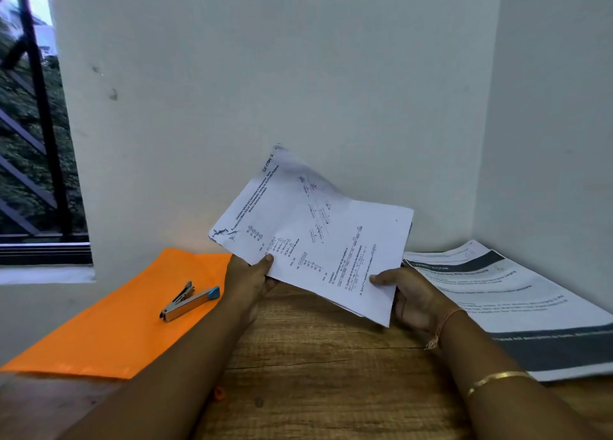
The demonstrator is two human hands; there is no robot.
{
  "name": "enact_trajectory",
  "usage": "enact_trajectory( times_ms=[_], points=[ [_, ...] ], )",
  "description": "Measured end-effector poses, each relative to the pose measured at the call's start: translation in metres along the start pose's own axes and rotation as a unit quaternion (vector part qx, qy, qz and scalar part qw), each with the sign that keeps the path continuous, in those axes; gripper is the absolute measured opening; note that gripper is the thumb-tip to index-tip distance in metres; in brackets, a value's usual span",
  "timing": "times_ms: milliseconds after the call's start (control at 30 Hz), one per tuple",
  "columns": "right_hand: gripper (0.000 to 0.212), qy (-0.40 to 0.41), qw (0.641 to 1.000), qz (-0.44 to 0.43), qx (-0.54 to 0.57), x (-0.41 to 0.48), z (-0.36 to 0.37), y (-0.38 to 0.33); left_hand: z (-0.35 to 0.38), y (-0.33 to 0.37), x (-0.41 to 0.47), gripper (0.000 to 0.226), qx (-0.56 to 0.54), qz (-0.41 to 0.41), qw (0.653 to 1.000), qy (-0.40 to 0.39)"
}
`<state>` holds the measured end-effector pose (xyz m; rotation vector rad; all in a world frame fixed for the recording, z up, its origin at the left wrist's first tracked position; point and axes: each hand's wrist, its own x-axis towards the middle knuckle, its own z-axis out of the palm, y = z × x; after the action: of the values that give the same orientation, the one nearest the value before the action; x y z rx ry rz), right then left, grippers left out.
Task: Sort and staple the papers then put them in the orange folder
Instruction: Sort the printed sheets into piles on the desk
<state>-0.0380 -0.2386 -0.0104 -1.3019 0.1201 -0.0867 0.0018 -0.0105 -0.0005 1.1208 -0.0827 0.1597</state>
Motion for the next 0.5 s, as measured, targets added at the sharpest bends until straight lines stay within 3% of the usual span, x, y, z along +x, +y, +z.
enact_trajectory(
  times_ms=[100,200,300,400,500],
  points=[
    [0.034,0.018,1.000,0.020,0.011,0.001,-0.003,-0.001,-0.006,-0.004,0.008,0.043,0.041,-0.009,0.999,0.035],
    [0.019,0.092,0.993,0.005,0.075,0.002,-0.010,-0.006,-0.013,-0.006,0.017,0.036,0.122,-0.005,0.991,0.055],
    [0.024,0.163,0.980,-0.024,0.109,0.003,-0.020,-0.010,-0.015,-0.004,0.020,0.040,0.162,-0.015,0.985,0.056],
    [0.009,0.230,0.972,-0.044,0.033,-0.001,-0.024,-0.014,-0.017,-0.001,0.019,0.044,0.224,-0.023,0.974,0.035],
    [0.012,0.181,0.982,-0.003,-0.062,-0.006,-0.020,-0.014,-0.016,0.003,0.017,0.035,0.321,-0.015,0.947,0.008]
  ],
)
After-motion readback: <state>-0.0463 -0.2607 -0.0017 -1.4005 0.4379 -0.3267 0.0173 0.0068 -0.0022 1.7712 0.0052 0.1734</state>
